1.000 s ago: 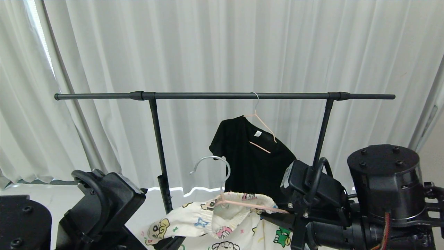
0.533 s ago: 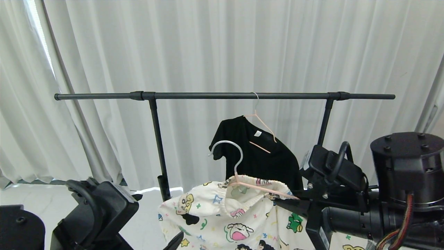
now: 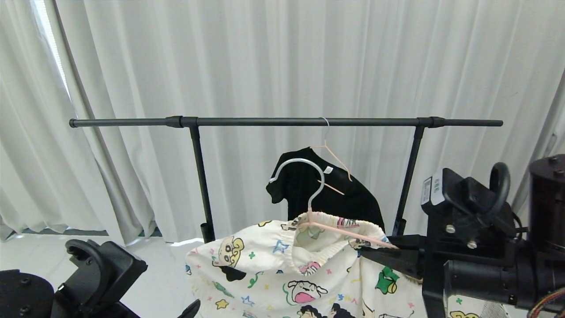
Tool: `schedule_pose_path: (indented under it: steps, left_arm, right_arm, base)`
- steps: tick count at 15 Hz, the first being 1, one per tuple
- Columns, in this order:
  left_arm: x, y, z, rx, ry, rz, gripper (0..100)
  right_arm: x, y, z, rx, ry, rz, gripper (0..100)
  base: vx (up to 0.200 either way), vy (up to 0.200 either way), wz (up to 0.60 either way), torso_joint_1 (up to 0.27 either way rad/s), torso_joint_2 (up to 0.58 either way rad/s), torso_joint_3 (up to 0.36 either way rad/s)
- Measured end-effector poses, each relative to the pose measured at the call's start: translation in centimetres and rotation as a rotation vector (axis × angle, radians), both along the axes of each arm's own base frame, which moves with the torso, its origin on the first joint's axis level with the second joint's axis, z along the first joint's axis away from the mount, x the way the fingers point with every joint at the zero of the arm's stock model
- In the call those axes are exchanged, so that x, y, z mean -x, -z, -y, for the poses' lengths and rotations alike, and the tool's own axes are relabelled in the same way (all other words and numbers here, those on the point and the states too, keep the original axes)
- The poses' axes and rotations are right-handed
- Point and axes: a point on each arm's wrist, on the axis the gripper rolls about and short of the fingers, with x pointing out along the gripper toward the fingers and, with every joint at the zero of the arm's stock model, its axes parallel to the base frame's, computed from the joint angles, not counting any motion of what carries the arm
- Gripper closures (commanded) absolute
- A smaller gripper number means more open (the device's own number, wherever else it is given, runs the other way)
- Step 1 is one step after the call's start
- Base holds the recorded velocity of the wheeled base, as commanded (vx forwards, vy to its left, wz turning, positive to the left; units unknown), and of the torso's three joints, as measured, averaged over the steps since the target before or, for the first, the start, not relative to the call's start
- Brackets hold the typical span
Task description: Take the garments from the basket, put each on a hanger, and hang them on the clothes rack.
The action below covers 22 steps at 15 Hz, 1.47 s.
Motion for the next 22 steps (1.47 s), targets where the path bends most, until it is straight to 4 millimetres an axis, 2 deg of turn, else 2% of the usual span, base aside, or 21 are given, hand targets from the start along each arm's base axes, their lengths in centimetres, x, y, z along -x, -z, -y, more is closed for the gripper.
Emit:
schedule_pose_path:
  steps: [3,9,10,13,17,22]
  left_arm:
    - [-0.7,0.3,-1.2,0.073,-0.003,-0.065,0]
    - [-1.5,0.6,-2.2,0.100,-0.063,-0.100,0]
    - [-1.5,0.6,-2.2,0.113,-0.044,-0.107,100]
    - [-1.5,0.6,-2.4,0.118,-0.048,-0.110,100]
    - [-1.9,1.3,-3.7,0.102,-0.164,-0.130,100]
    - [-1.8,2.3,-4.2,0.032,-0.234,-0.151,100]
  right_arm:
    - [0.7,-1.1,0.9,-0.049,-0.030,0.019,100]
    - [1.6,-2.4,1.9,-0.102,-0.055,0.051,100]
    - [1.7,-2.5,2.0,-0.106,-0.056,0.054,100]
    - [1.7,-2.6,2.1,-0.109,-0.052,0.057,100]
    - [1.4,-2.6,2.4,-0.117,-0.028,0.044,100]
    - [1.3,-2.7,2.5,-0.136,-0.005,0.019,100]
  base:
    - [0.000,0.000,0.00,0.000,0.00,0.000]
    - [0.000,0.000,0.00,0.000,0.00,0.000]
    - [0.000,0.000,0.00,0.000,0.00,0.000]
    - [0.000,0.000,0.00,0.000,0.00,0.000]
    - [0.000,0.000,0.00,0.000,0.00,0.000]
    - [0.000,0.000,0.00,0.000,0.00,0.000]
